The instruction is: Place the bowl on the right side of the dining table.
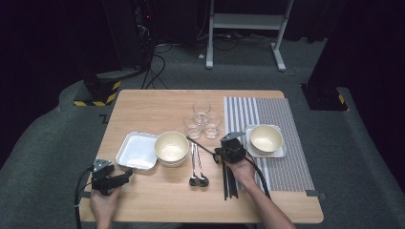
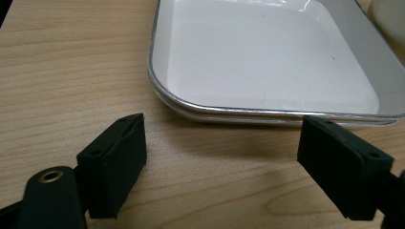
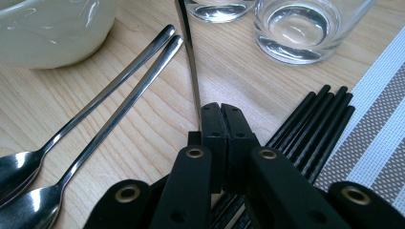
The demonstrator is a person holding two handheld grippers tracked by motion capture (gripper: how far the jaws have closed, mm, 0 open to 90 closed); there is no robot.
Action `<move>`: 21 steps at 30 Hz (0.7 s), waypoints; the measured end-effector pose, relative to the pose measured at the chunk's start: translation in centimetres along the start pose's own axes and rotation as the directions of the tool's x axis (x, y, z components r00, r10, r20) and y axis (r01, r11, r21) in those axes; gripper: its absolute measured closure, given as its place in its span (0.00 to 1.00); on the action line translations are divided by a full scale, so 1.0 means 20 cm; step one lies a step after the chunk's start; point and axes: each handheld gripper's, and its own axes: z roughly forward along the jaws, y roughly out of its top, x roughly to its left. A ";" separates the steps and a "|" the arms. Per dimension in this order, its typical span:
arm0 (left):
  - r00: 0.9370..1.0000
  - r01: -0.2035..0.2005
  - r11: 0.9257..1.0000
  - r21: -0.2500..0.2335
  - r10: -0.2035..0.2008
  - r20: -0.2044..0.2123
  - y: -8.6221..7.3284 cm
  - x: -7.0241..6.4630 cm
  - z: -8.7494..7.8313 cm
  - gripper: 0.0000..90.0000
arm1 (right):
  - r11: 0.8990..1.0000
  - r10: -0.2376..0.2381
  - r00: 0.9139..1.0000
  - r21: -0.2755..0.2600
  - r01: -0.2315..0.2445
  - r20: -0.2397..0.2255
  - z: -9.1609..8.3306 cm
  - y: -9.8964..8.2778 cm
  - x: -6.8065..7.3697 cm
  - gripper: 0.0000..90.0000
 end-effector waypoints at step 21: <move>1.000 0.002 1.000 -0.003 -0.002 0.002 0.00 0.00 0.00 0.19 | 1.000 0.028 1.000 -0.008 -0.028 0.007 0.00 0.01 0.00 1.00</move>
